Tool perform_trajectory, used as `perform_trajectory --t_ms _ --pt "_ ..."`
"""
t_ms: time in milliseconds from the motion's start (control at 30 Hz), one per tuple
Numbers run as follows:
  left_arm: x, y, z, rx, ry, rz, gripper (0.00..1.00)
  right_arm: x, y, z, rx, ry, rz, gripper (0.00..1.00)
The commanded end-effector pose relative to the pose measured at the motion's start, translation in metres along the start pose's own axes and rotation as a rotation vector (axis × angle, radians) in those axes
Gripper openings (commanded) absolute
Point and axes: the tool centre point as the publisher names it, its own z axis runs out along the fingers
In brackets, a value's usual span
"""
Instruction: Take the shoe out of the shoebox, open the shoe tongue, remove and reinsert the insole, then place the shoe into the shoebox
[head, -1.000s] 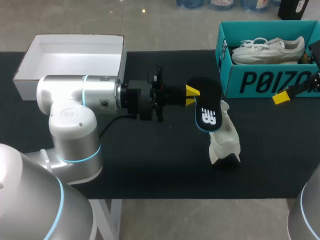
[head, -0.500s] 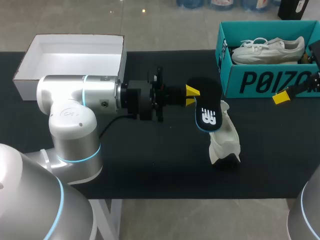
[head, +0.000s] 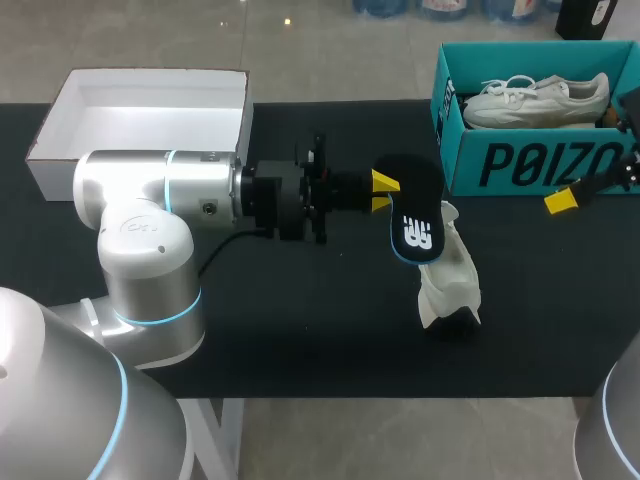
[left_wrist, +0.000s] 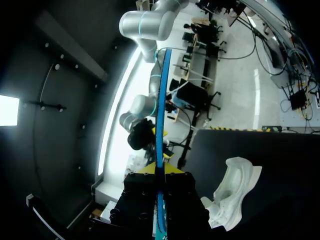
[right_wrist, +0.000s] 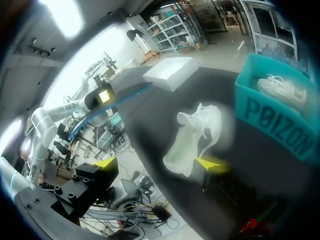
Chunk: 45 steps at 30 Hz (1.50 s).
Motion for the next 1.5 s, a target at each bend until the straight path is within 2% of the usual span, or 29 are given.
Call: perform_trajectory --t_ms 33,300,633,733,1400,1500 --pt "0.000 0.000 0.001 -0.002 -0.001 0.001 0.00 0.005 -0.019 -0.014 -0.050 -0.059 -0.018 1.00" --pt "0.000 0.000 0.001 -0.002 -0.001 0.001 0.00 -0.015 -0.027 -0.038 -0.026 -0.128 -0.062 1.00" --pt "0.000 0.000 0.001 -0.002 -0.001 0.001 0.00 -0.036 -0.025 -0.064 0.110 -0.218 -0.080 1.00" --pt "0.000 0.000 0.001 -0.002 -0.001 0.001 0.00 -0.045 -0.026 -0.066 0.163 -0.272 -0.029 1.00" --pt "0.000 0.000 0.001 -0.002 -0.001 0.001 0.00 -0.045 -0.026 -0.066 0.163 -0.272 -0.029 1.00" --pt "0.019 0.003 0.006 0.045 0.047 -0.070 0.00 -0.045 -0.026 -0.066 0.163 -0.272 -0.029 1.00"
